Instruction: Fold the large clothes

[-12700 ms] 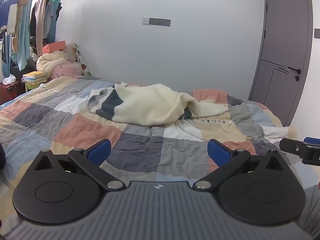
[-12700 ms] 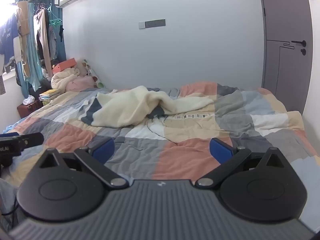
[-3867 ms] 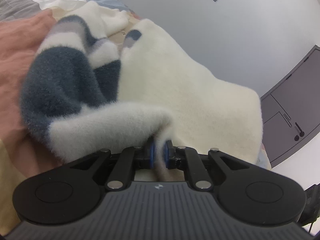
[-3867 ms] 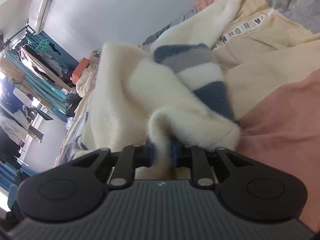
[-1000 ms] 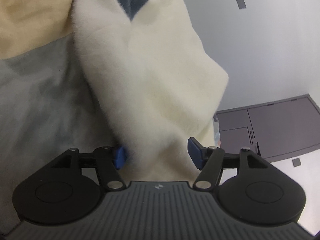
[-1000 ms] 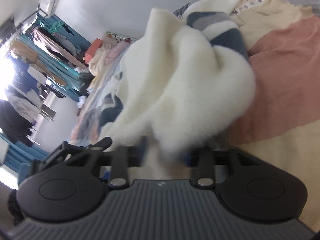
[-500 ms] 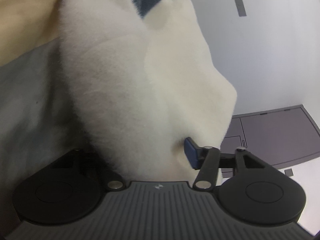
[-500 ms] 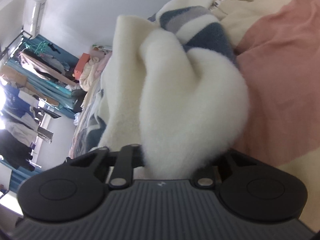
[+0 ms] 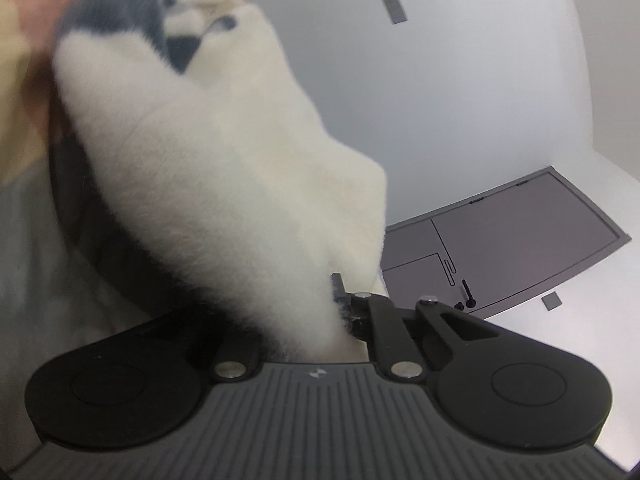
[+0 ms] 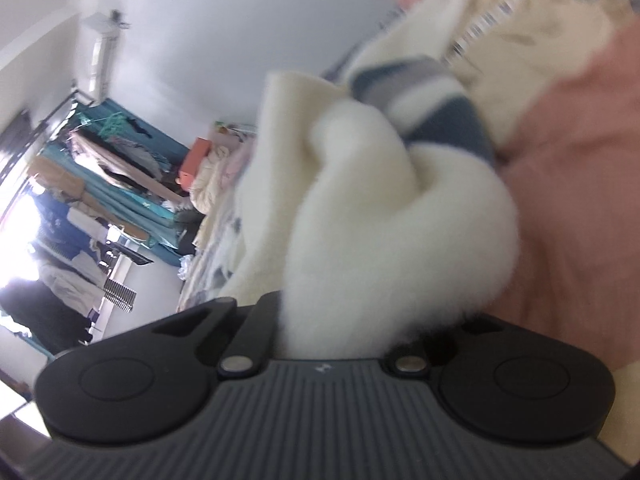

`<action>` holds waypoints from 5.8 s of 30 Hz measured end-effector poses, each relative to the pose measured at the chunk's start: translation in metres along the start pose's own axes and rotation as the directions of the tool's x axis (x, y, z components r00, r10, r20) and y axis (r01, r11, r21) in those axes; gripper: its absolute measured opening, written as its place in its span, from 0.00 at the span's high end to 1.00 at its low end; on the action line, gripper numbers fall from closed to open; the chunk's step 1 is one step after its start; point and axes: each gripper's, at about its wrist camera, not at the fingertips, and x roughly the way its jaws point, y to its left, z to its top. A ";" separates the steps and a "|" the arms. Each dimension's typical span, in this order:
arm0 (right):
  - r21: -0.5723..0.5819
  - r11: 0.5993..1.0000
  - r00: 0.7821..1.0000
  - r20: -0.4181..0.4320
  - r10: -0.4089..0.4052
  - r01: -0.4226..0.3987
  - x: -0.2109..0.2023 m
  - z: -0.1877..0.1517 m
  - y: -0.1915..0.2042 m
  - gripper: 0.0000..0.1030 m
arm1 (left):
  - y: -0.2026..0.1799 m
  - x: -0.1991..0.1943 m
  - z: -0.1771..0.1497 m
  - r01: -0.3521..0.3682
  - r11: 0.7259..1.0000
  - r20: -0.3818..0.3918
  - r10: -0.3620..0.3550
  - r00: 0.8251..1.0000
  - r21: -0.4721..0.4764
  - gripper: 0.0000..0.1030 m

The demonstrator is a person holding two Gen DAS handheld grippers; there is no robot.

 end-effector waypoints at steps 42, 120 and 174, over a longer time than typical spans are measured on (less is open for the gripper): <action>-0.707 0.707 0.843 0.355 0.403 -0.041 -0.250 0.154 0.384 0.90 | -0.425 -0.208 0.086 0.185 0.822 0.249 -0.365 0.897 0.539 0.90; -0.503 0.847 0.984 0.038 -0.174 0.170 -0.020 0.011 0.088 0.23 | -0.115 -0.037 -0.035 -0.542 0.601 0.234 0.515 0.824 0.587 0.32; -0.256 0.930 0.964 0.057 -0.259 0.265 0.008 0.009 0.025 0.23 | -0.023 0.037 0.316 -0.868 0.115 0.439 0.826 0.354 0.482 0.86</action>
